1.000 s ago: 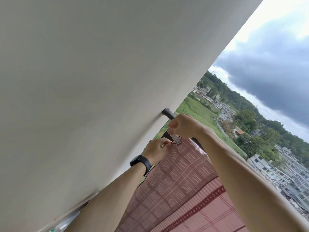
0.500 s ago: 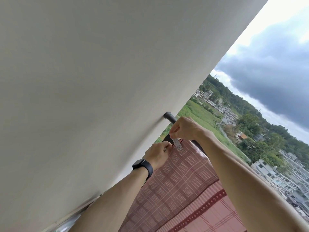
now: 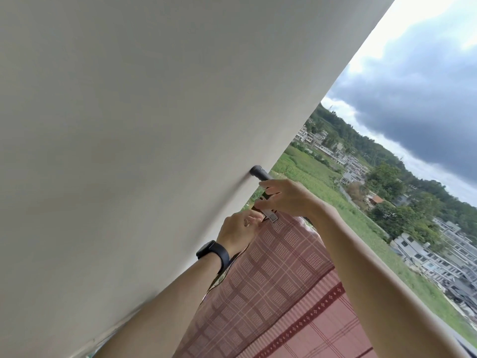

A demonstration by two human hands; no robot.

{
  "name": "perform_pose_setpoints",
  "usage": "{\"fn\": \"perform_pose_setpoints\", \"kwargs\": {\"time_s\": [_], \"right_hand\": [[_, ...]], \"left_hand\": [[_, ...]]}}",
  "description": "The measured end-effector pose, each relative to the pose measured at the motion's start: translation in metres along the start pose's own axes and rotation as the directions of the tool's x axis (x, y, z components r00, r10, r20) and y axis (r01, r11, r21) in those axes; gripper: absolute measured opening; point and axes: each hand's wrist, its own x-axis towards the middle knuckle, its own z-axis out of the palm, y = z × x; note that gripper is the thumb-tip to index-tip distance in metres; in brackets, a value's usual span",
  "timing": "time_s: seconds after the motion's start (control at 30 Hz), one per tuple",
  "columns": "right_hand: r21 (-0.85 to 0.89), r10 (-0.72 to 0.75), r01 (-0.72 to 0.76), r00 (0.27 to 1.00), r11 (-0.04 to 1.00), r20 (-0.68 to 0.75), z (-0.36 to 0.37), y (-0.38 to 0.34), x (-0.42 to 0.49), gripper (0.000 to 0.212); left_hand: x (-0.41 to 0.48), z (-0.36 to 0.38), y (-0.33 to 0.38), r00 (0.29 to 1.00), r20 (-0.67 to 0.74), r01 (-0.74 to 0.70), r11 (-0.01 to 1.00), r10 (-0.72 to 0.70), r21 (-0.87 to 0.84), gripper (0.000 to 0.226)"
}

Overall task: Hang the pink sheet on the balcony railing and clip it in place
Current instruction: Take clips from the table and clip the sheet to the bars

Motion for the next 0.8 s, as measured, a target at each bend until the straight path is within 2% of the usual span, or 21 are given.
{"fn": "perform_pose_setpoints", "kwargs": {"time_s": [0.07,0.13,0.2,0.27,0.33,0.4,0.47,0.53,0.57,0.6,0.67,0.73,0.8], "right_hand": [[0.117,-0.026,0.057,0.967,0.992,-0.254,0.014,0.006,-0.023,0.049],[0.293,-0.009,0.164,0.885,0.942,-0.466,0.047,0.003,-0.064,0.025],[0.438,0.022,0.246,0.852,0.865,-0.523,0.092,0.0,-0.106,0.016],[0.578,0.085,0.192,0.904,0.793,-0.418,0.148,0.0,-0.138,0.013],[0.707,0.182,0.003,0.965,0.707,-0.187,0.206,-0.001,-0.157,0.015],[0.773,0.247,-0.18,0.969,0.608,0.031,0.259,-0.006,-0.171,0.027],[0.817,0.288,-0.294,0.943,0.497,0.165,0.3,-0.015,-0.185,0.032],[0.867,0.363,-0.355,0.904,0.349,0.224,0.326,-0.022,-0.195,0.022],[0.876,0.409,-0.371,0.883,0.308,0.23,0.334,-0.023,-0.197,0.013],[0.876,0.45,-0.383,0.864,0.294,0.227,0.342,-0.022,-0.199,0.008],[0.881,0.505,-0.406,0.829,0.244,0.242,0.357,-0.015,-0.198,0.01],[0.908,0.536,-0.398,0.799,0.129,0.274,0.369,-0.007,-0.198,0.015],[0.929,0.56,-0.362,0.754,-0.081,0.343,0.376,0.001,-0.198,0.018]], "left_hand": [[-0.01,-0.01,-0.003,0.992,0.019,0.128,0.969,-0.127,-0.21,0.012],[-0.035,-0.025,-0.013,0.966,0.084,0.255,0.833,-0.246,-0.492,0.021],[-0.064,-0.037,-0.028,0.938,0.099,0.311,0.68,-0.333,-0.664,0.033],[-0.095,-0.041,-0.047,0.907,0.114,0.368,0.63,-0.406,-0.684,0.031],[-0.126,-0.041,-0.069,0.898,0.135,0.406,0.667,-0.419,-0.625,0.024],[-0.157,-0.038,-0.092,0.888,0.167,0.447,0.717,-0.429,-0.535,0.023],[-0.187,-0.033,-0.111,0.857,0.207,0.505,0.688,-0.472,-0.52,0.022],[-0.21,-0.028,-0.125,0.815,0.234,0.56,0.617,-0.529,-0.553,0.031],[-0.218,-0.027,-0.134,0.801,0.225,0.576,0.614,-0.554,-0.539,0.036],[-0.225,-0.027,-0.141,0.796,0.207,0.587,0.641,-0.569,-0.494,0.04],[-0.234,-0.029,-0.155,0.796,0.188,0.602,0.714,-0.576,-0.359,0.045],[-0.24,-0.031,-0.165,0.783,0.203,0.621,0.753,-0.587,-0.218,0.037],[-0.243,-0.03,-0.174,0.76,0.23,0.639,0.763,-0.607,-0.099,0.018]]}}
